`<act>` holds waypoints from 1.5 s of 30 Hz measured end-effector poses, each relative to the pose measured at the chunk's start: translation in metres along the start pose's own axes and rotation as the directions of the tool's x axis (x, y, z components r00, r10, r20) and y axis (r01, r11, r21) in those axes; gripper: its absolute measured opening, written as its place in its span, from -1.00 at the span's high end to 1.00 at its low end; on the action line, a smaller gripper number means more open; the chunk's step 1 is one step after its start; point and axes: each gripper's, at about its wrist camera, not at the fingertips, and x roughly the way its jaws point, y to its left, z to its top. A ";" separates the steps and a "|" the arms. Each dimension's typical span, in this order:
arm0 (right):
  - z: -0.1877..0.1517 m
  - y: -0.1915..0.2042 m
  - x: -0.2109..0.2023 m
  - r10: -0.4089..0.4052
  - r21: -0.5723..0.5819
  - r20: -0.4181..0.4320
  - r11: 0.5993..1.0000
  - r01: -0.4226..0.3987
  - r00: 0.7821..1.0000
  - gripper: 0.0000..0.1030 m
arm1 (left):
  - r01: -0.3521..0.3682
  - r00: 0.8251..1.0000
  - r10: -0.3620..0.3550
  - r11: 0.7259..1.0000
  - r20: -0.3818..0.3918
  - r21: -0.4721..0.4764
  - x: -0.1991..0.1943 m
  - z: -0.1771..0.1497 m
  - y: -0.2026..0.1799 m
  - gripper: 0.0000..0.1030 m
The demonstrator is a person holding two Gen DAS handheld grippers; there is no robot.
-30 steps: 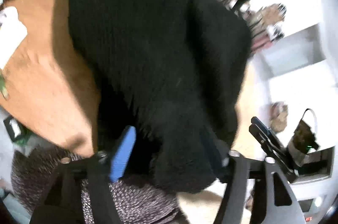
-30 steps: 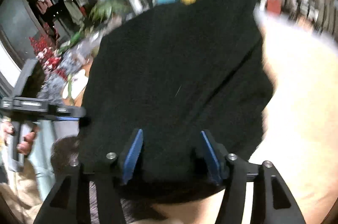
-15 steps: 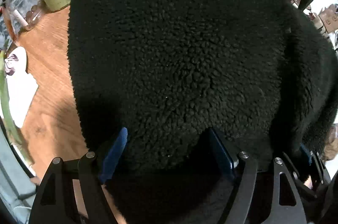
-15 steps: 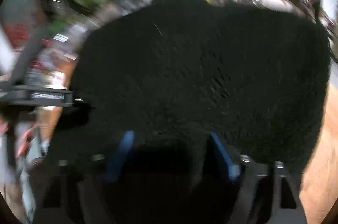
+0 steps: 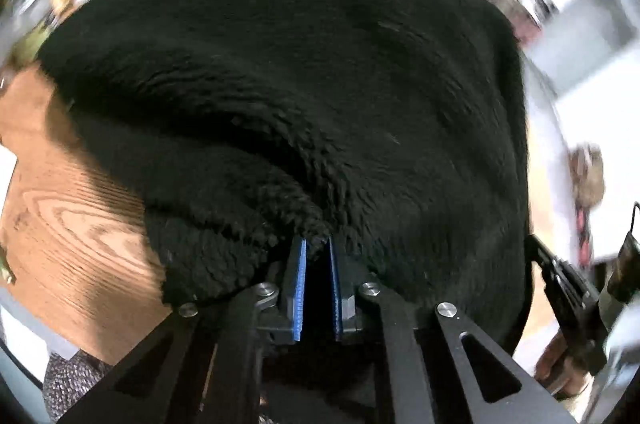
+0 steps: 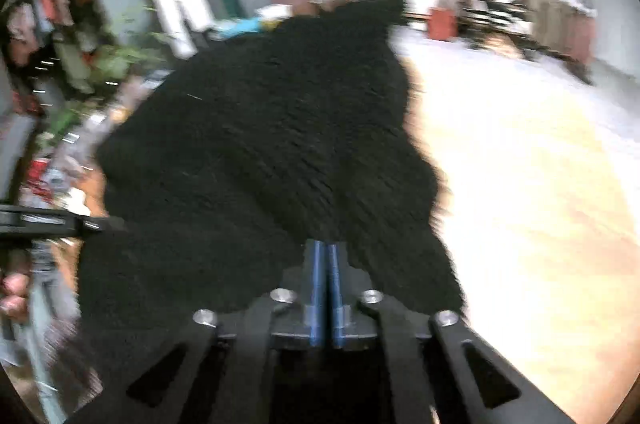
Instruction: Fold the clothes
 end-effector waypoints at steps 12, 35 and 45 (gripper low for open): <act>-0.013 -0.100 -0.051 -0.067 0.248 0.083 0.968 0.045 0.994 -0.26 | 0.059 0.997 -0.063 0.995 -0.046 -0.084 -0.004 -0.017 0.017 0.59; 0.074 0.038 0.072 0.043 -0.041 0.035 0.998 -0.041 0.998 0.59 | 0.121 0.992 -0.093 0.886 0.082 -0.448 -0.033 -0.002 0.134 -0.51; 0.077 -0.041 0.024 -0.513 0.099 0.174 0.858 0.503 0.841 0.54 | 0.208 0.974 -0.146 0.879 0.173 -0.429 -0.054 -0.002 0.134 -0.51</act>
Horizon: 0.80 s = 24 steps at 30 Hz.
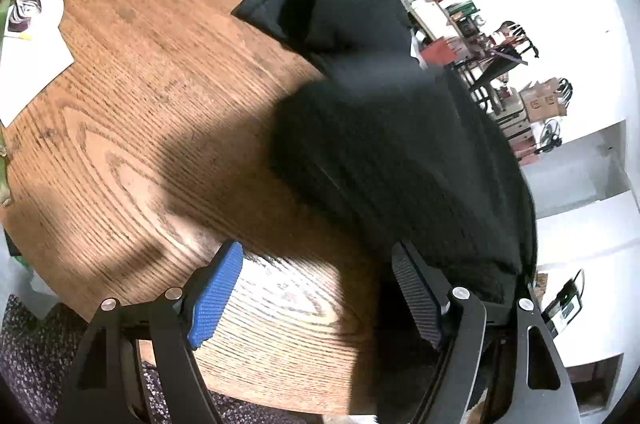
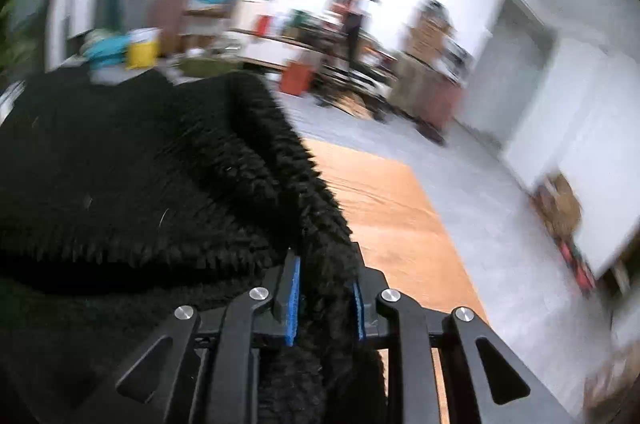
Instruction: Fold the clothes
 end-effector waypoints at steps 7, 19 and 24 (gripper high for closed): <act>-0.021 -0.077 0.013 -0.250 0.118 -0.187 0.954 0.274 0.950 -0.13 | 0.104 0.995 -0.104 0.995 0.004 0.006 0.030 0.017 -0.022 -0.51; -0.012 0.034 -0.092 0.412 -0.207 0.122 0.900 -0.383 0.903 -0.81 | 0.143 0.989 -0.141 0.988 0.041 -0.053 0.072 0.057 -0.072 0.67; -0.021 0.150 -0.076 0.555 -0.435 0.104 0.772 -0.464 0.825 -0.81 | 0.334 0.938 -0.345 0.929 0.044 0.160 0.002 0.054 -0.137 0.72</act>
